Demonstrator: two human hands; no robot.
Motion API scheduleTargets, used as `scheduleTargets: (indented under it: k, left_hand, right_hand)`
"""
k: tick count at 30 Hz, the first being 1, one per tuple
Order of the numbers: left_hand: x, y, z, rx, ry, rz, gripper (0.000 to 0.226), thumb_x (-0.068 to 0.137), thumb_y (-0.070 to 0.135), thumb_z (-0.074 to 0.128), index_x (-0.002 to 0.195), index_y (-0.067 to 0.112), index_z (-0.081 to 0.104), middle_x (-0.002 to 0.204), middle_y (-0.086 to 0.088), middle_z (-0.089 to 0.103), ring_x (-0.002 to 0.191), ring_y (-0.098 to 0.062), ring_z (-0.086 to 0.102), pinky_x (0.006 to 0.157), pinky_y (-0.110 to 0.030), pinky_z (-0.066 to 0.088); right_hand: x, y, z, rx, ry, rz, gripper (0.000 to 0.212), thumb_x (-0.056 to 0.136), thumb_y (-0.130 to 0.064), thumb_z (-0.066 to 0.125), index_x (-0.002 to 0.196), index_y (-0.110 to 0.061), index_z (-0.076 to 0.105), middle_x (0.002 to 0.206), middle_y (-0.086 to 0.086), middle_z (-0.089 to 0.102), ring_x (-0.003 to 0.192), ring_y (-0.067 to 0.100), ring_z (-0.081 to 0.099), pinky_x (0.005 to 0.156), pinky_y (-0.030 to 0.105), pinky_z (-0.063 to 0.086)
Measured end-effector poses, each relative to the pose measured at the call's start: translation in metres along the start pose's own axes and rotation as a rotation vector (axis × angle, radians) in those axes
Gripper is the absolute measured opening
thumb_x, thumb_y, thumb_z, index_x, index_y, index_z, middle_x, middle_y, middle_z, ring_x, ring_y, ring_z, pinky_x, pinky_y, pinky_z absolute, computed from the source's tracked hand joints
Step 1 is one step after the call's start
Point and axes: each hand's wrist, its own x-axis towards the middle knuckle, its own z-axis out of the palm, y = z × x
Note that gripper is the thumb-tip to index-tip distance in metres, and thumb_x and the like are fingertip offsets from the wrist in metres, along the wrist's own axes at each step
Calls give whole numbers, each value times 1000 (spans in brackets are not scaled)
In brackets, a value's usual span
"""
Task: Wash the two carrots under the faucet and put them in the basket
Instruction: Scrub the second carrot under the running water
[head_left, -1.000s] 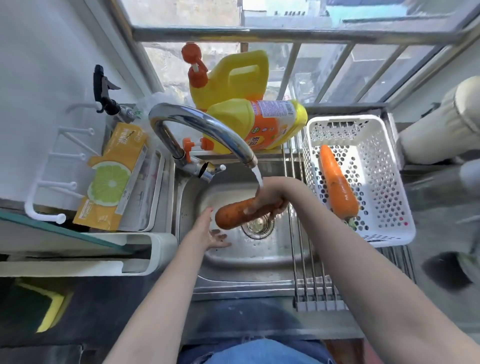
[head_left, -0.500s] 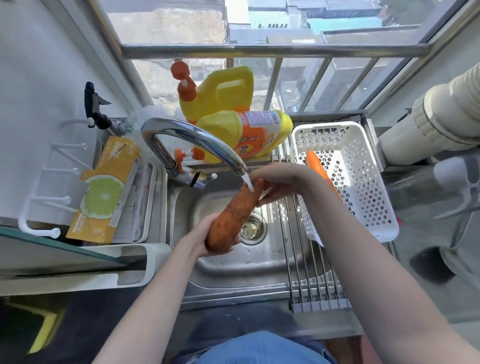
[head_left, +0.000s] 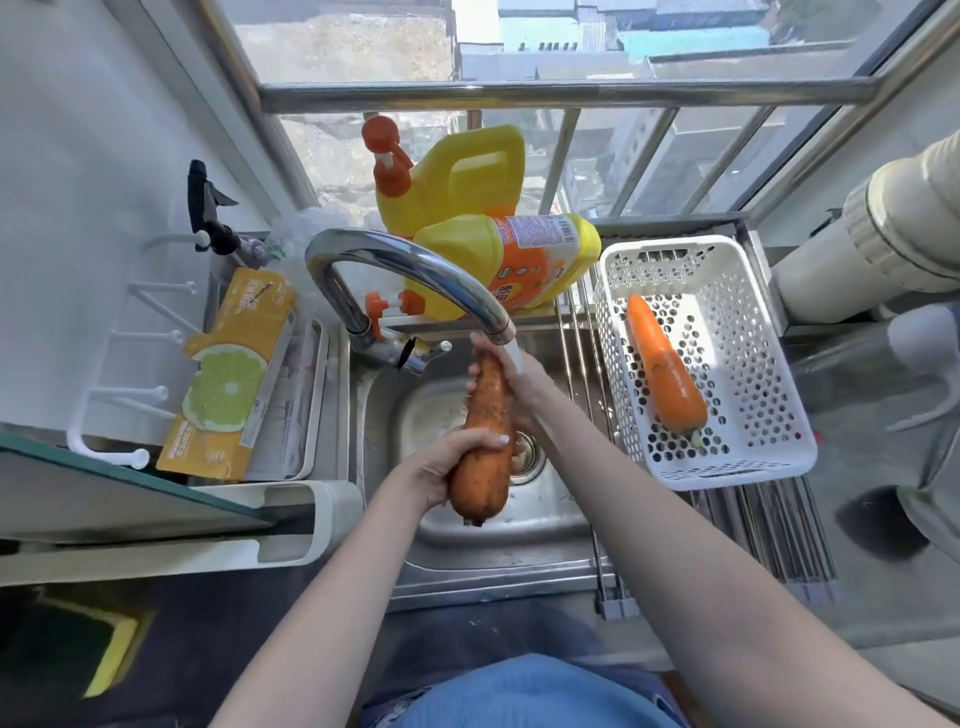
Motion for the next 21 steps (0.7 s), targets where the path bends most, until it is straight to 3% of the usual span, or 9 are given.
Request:
scheduleTargets:
  k: [2,5,7,9,12,14,17,19,21]
  left_hand:
    - [2,0,3,20,91,26,60,49,21,79,104,6,60,81,-9,71,67,-20,69,59,-31,56]
    - [3,2,12,122,226,97,65,43,24,80,103,7,62,82,-12,69,71,-24,66,65,-32,54]
    - [5,5,19,216,334,156,43,53,19,81,91,11,63,80,-9,68,71,-22,64,67,-29,53]
    - [9,7,24,334,469,223,26,62,22,78,83,18,63,81,-3,69,75,-19,65,73,-31,55]
    - [11,7,33,654,632,282,33,64,45,63,86,20,61,87,1,69,83,-25,65,79,-38,54]
    - [8,7,38,835,737,297,26,77,40,60,94,21,58,94,-3,68,90,-31,62,74,-34,46]
    - [8,7,34,793,660,298,28,71,37,65,92,20,60,95,-3,70,89,-29,64,76,-36,50]
    - [8,6,30,620,567,267,38,53,35,69,86,17,64,85,-3,72,82,-25,67,78,-42,56]
    - [6,6,29,474,518,233,39,44,26,72,80,12,65,79,-5,71,75,-23,66,70,-35,56]
  right_hand:
    - [0,0,5,-97,97,-32,20,89,-22,67,79,-9,57,56,6,59,43,19,55,51,29,50]
    - [-1,-1,8,-158,202,-92,19,88,-18,68,77,-7,57,60,12,59,43,22,55,50,31,51]
    - [0,-2,11,-166,278,-116,18,87,-16,68,75,-8,57,62,14,59,47,25,56,49,31,53]
    - [5,-3,14,-236,372,-157,17,78,-24,71,71,-14,59,69,15,64,60,32,64,59,40,59]
    - [7,-3,17,-357,527,-217,20,73,-36,69,78,-16,65,86,13,70,80,34,68,76,44,58]
    - [0,-5,17,-382,613,-256,22,79,-33,65,88,-13,62,86,8,66,80,31,63,74,36,53]
    - [-1,-5,15,-405,624,-292,23,78,-33,64,87,-13,58,83,3,60,77,26,55,74,29,44]
    - [6,-2,13,-440,476,-270,30,61,-42,64,75,-16,59,81,7,68,77,32,65,78,38,55]
    - [12,0,6,-434,357,-237,25,55,-37,66,66,-15,59,72,12,69,70,36,68,73,50,59]
